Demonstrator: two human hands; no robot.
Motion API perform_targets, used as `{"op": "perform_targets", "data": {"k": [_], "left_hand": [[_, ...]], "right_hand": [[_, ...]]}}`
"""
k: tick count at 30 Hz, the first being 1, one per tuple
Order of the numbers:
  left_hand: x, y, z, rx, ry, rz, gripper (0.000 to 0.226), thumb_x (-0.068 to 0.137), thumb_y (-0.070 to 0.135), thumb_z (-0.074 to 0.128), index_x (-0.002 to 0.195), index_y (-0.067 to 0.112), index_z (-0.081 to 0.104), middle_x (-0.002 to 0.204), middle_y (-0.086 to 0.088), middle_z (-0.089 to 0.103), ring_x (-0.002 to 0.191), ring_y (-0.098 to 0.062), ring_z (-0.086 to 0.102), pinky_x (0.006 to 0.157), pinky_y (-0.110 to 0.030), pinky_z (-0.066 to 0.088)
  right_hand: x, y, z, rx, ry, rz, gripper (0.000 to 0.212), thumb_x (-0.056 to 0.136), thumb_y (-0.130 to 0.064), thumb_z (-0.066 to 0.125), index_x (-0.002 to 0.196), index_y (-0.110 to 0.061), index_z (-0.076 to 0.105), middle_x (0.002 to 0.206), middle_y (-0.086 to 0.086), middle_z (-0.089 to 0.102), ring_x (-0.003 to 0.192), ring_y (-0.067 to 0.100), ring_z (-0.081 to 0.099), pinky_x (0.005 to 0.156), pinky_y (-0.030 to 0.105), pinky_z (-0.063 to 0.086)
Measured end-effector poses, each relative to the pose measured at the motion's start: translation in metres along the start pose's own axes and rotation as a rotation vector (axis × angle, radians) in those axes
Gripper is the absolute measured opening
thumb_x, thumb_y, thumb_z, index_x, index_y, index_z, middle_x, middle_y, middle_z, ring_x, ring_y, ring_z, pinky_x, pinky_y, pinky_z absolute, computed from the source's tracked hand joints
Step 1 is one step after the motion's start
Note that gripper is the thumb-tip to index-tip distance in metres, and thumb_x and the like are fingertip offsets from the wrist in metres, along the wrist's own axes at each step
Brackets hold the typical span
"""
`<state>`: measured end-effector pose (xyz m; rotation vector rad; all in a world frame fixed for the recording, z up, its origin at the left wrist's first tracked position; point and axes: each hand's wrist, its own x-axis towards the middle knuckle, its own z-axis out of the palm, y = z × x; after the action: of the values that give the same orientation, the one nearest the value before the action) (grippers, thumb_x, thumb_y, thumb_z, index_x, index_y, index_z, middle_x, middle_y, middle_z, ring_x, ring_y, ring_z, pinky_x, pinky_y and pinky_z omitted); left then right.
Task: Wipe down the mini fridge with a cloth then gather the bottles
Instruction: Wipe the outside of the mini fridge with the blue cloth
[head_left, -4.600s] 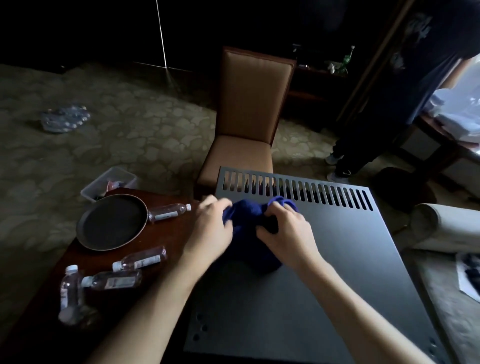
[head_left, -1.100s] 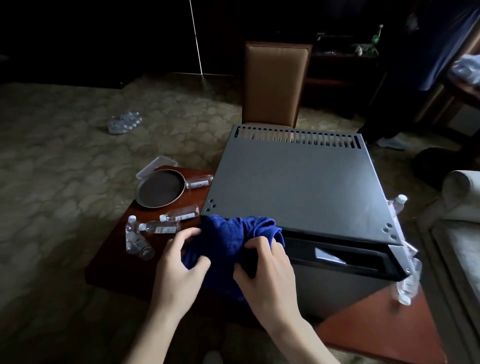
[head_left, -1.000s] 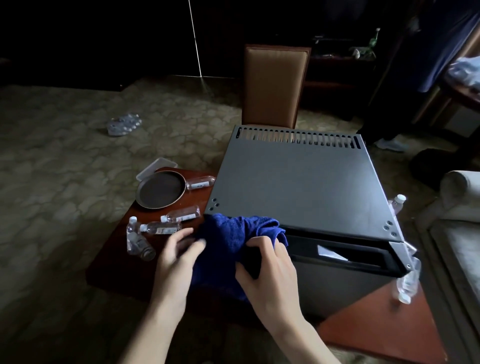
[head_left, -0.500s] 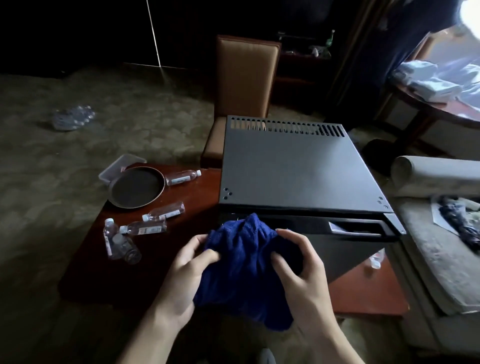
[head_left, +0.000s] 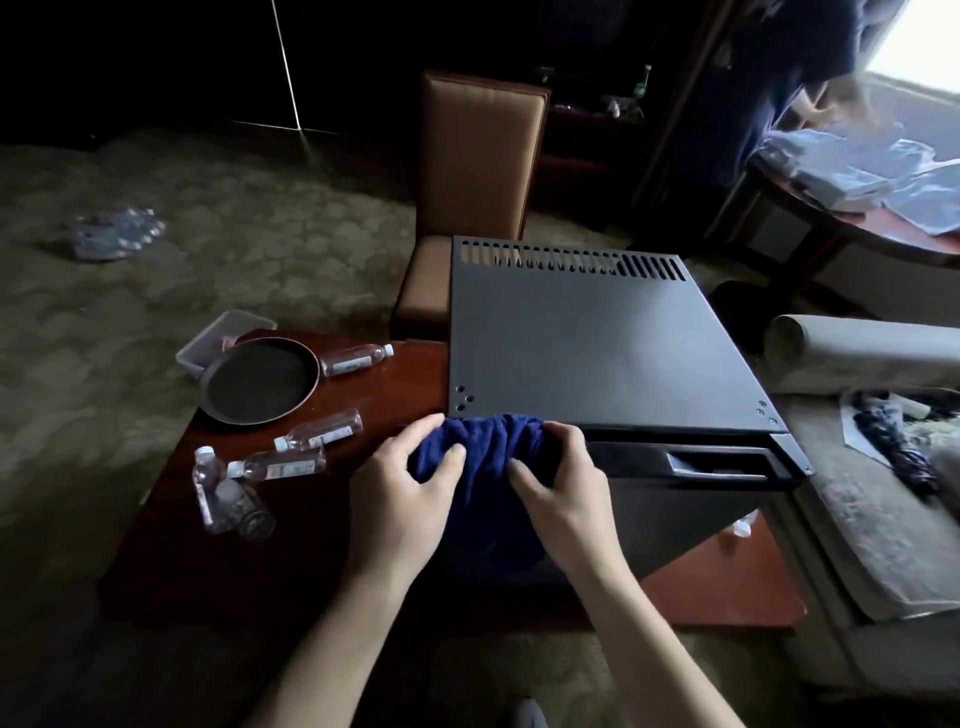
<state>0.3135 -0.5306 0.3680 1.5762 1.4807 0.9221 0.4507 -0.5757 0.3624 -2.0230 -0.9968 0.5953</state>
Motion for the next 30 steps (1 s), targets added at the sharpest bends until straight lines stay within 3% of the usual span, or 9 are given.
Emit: {"op": "perform_targets", "data": {"k": [2, 4, 7, 10, 13, 16, 20, 30], "left_hand": [[0.006, 0.001, 0.002, 0.177, -0.037, 0.098, 0.036, 0.085, 0.028, 0.068, 0.121, 0.026, 0.067, 0.118, 0.008, 0.068, 0.114, -0.012, 0.057, 0.098, -0.027, 0.044], [0.011, 0.004, 0.0, 0.324, -0.053, 0.154, 0.036, 0.086, 0.031, 0.066, 0.122, 0.028, 0.067, 0.115, 0.006, 0.069, 0.115, -0.018, 0.053, 0.095, -0.028, 0.041], [0.022, 0.008, -0.003, 0.507, -0.064, 0.193, 0.033, 0.083, 0.039, 0.067, 0.116, 0.035, 0.069, 0.106, 0.005, 0.072, 0.108, -0.024, 0.055, 0.09, -0.034, 0.042], [0.027, 0.01, -0.001, 0.635, -0.085, 0.256, 0.027, 0.082, 0.043, 0.063, 0.107, 0.036, 0.07, 0.094, 0.005, 0.071, 0.097, -0.026, 0.06, 0.083, -0.037, 0.041], [0.027, 0.001, -0.003, 0.54, -0.065, 0.206, 0.024, 0.077, 0.028, 0.07, 0.101, 0.026, 0.074, 0.089, -0.003, 0.071, 0.089, -0.028, 0.064, 0.078, -0.036, 0.049], [0.023, -0.003, -0.004, 0.435, -0.014, 0.103, 0.029, 0.077, 0.015, 0.074, 0.106, 0.02, 0.074, 0.097, -0.002, 0.071, 0.092, -0.023, 0.066, 0.077, -0.026, 0.045], [0.03, 0.004, 0.006, 0.428, -0.02, 0.099, 0.026, 0.076, 0.011, 0.073, 0.101, 0.02, 0.075, 0.096, -0.001, 0.071, 0.09, -0.022, 0.066, 0.077, -0.024, 0.042], [0.041, 0.03, 0.049, 0.453, -0.104, 0.193, 0.02, 0.077, 0.018, 0.067, 0.094, 0.026, 0.075, 0.092, 0.001, 0.072, 0.087, -0.022, 0.065, 0.074, -0.023, 0.044]], "right_hand": [[0.002, 0.003, 0.0, -0.075, -0.019, -0.033, 0.045, 0.083, -0.027, 0.068, 0.124, -0.022, 0.049, 0.098, -0.005, 0.065, 0.098, 0.019, 0.064, 0.085, 0.032, 0.05], [0.006, 0.004, -0.002, -0.16, -0.05, -0.06, 0.045, 0.085, -0.029, 0.064, 0.125, -0.023, 0.045, 0.103, 0.0, 0.067, 0.099, 0.024, 0.063, 0.082, 0.034, 0.049], [0.012, 0.004, -0.006, -0.395, -0.09, -0.148, 0.034, 0.088, -0.032, 0.054, 0.118, -0.023, 0.042, 0.099, 0.0, 0.065, 0.095, 0.027, 0.061, 0.068, 0.033, 0.041], [0.014, 0.003, -0.005, -0.505, -0.08, -0.322, 0.03, 0.089, -0.032, 0.05, 0.115, -0.02, 0.045, 0.093, 0.001, 0.061, 0.093, 0.024, 0.055, 0.065, 0.033, 0.039], [0.016, 0.002, 0.005, -0.426, -0.107, -0.426, 0.033, 0.084, -0.027, 0.05, 0.115, -0.015, 0.051, 0.087, 0.005, 0.061, 0.088, 0.026, 0.055, 0.066, 0.037, 0.047], [0.023, -0.001, 0.016, -0.381, -0.138, -0.449, 0.03, 0.082, -0.026, 0.049, 0.109, -0.014, 0.052, 0.083, 0.005, 0.059, 0.081, 0.026, 0.055, 0.062, 0.037, 0.047], [0.028, 0.002, 0.019, -0.555, 0.006, -0.532, 0.015, 0.079, -0.032, 0.047, 0.085, -0.018, 0.049, 0.063, -0.005, 0.055, 0.062, 0.022, 0.05, 0.052, 0.03, 0.031], [0.037, 0.03, -0.02, -0.708, 0.202, -0.408, 0.014, 0.073, -0.026, 0.059, 0.075, -0.018, 0.047, 0.049, -0.005, 0.048, 0.062, 0.026, 0.048, 0.057, 0.032, 0.032]]}}
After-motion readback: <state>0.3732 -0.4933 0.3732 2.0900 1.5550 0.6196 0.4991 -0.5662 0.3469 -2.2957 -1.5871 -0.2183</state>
